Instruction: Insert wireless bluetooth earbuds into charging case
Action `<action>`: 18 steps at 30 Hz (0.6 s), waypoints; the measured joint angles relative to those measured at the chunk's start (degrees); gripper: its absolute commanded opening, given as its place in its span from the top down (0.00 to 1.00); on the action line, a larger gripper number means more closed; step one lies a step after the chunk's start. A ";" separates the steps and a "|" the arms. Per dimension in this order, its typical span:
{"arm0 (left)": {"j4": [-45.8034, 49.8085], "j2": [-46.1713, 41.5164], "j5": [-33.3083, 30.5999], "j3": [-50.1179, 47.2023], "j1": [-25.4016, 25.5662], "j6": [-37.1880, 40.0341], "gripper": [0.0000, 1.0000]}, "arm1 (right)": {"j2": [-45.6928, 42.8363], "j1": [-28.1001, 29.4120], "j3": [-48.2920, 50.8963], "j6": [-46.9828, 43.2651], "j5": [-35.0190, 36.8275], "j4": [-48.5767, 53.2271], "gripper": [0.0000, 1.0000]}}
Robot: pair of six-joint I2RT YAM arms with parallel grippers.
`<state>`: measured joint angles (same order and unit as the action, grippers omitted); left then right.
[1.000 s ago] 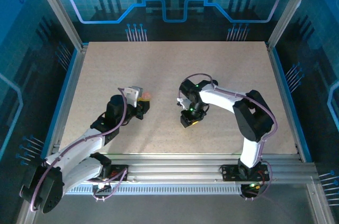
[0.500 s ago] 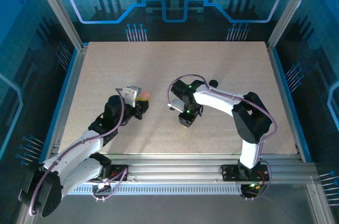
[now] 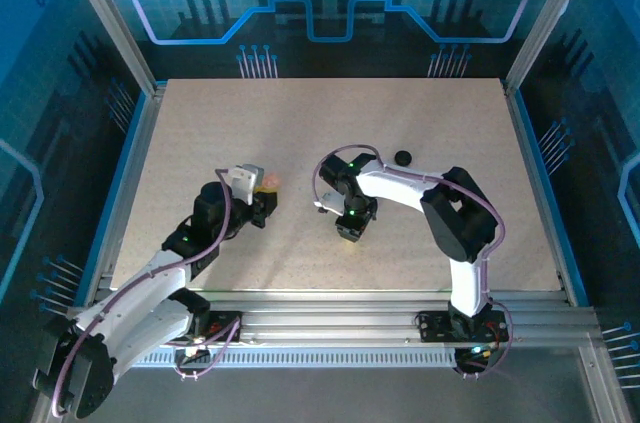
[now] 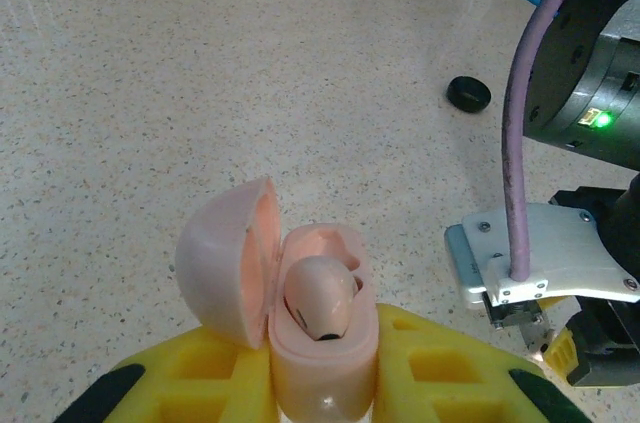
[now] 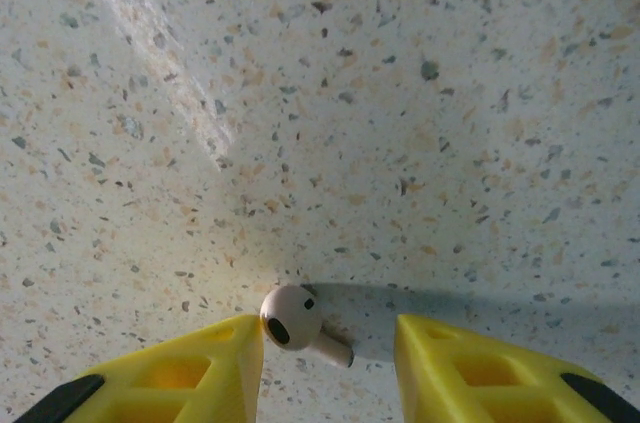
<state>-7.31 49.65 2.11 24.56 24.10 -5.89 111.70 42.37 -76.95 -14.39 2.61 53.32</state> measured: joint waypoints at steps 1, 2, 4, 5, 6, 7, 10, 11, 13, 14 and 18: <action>0.17 -0.17 0.00 0.00 0.00 0.02 0.77 | 0.22 -0.02 -0.04 0.09 0.04 -0.24 0.61; 0.26 -0.35 0.00 0.00 0.00 0.02 0.77 | 0.48 -0.04 -0.04 0.26 0.04 -0.48 0.61; 0.26 -0.66 0.00 0.00 0.00 0.02 0.77 | 1.03 -0.07 -0.07 0.50 0.22 -0.81 0.61; 0.26 -0.76 0.00 0.00 -0.02 0.02 0.77 | 1.29 -0.09 -0.07 0.68 0.39 -0.96 0.62; 0.31 -0.83 0.00 0.00 -0.04 0.02 0.77 | 1.49 -0.15 -0.07 0.85 0.57 -1.09 0.62; 0.44 -0.92 -0.02 0.00 -0.04 0.02 0.77 | 1.49 -0.24 -0.13 1.07 0.68 -1.11 0.63; 0.72 -1.01 -0.02 0.00 -0.07 0.02 0.77 | 1.49 -0.66 -0.33 2.03 2.01 -1.49 0.64; 0.72 -1.01 -0.02 0.00 -0.07 0.02 0.77 | 1.49 -0.92 -0.39 2.54 2.60 -1.53 0.65; 0.74 -1.01 0.00 0.00 -0.07 0.02 0.77 | 1.49 -1.57 -0.52 3.91 3.56 -1.53 0.64; 0.74 -1.01 -0.02 0.00 -0.07 0.02 0.77 | 1.49 -2.01 -0.68 4.76 3.96 -1.51 0.64; 0.74 -1.01 0.00 0.00 -0.11 0.02 0.77 | 1.46 -4.39 -1.55 7.91 4.20 -1.75 0.63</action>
<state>-6.57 48.64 2.11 24.56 23.99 -5.87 113.16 37.98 -78.50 -6.48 6.81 51.57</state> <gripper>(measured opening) 0.233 0.364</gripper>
